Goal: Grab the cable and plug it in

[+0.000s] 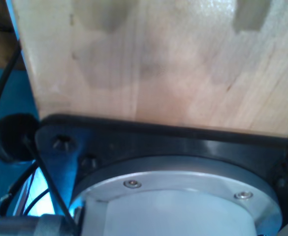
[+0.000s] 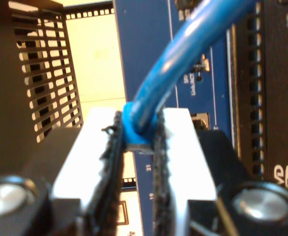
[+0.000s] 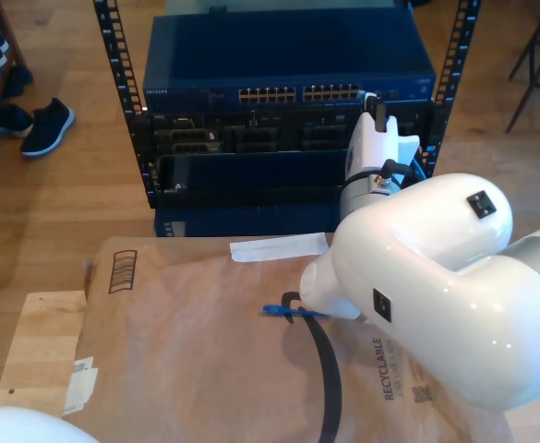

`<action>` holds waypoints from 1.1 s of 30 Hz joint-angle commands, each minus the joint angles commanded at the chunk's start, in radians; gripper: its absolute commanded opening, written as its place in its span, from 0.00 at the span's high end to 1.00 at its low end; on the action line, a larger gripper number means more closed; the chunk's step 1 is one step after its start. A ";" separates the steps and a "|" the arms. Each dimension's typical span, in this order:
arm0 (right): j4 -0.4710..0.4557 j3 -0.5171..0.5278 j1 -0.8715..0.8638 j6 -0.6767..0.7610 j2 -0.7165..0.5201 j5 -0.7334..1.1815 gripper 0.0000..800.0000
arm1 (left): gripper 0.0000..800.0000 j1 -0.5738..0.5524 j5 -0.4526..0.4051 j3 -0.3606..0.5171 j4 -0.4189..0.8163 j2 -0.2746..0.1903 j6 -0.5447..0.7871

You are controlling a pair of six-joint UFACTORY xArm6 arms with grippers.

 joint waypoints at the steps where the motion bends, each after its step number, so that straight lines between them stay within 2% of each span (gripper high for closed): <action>1: 0.000 -0.009 0.000 0.000 0.008 0.000 1.00 | 0.00 0.000 0.000 0.000 0.000 0.000 0.000; 8: -0.002 -0.072 0.012 -0.003 0.052 0.000 1.00 | 0.00 0.000 0.000 0.000 0.000 0.000 0.000; 33: 0.000 -0.084 -0.002 0.000 0.061 0.009 1.00 | 0.00 0.000 0.000 0.000 0.000 0.000 0.000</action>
